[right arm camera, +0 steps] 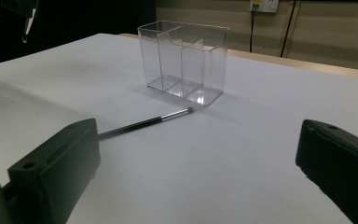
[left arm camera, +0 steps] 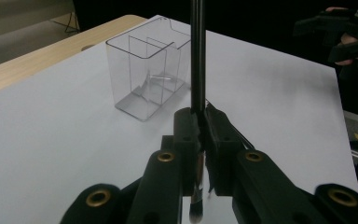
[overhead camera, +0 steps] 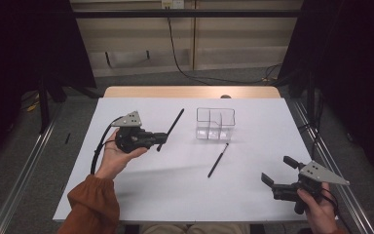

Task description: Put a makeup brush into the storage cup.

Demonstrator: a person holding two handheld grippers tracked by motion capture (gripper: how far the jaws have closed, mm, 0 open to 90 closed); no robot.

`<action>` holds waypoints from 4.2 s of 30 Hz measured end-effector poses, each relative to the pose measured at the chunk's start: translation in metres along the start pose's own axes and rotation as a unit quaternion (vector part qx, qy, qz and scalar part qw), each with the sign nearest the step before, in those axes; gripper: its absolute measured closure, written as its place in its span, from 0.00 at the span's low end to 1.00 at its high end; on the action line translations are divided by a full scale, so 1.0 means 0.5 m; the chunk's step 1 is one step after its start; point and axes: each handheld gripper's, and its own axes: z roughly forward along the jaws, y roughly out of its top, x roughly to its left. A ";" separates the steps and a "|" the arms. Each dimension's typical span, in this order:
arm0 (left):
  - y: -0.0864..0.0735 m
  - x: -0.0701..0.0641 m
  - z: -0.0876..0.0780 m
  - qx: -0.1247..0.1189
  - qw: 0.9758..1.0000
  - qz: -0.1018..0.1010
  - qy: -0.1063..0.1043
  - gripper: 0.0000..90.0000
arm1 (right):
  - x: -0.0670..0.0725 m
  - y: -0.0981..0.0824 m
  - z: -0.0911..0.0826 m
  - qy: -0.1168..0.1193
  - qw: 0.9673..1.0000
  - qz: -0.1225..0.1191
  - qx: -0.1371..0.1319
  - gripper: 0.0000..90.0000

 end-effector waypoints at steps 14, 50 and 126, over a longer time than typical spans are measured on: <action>0.028 -0.056 0.034 0.031 0.998 0.034 -0.036 0.93 | 0.001 0.000 0.001 0.000 1.000 0.001 0.000 0.00; 0.077 -0.135 0.104 0.232 0.965 0.095 -0.079 0.93 | 0.002 0.000 0.001 0.004 1.000 -0.008 0.008 0.00; 0.051 -0.121 0.140 0.371 0.915 0.107 -0.116 0.93 | 0.055 0.138 0.138 0.156 0.984 -0.061 0.059 0.03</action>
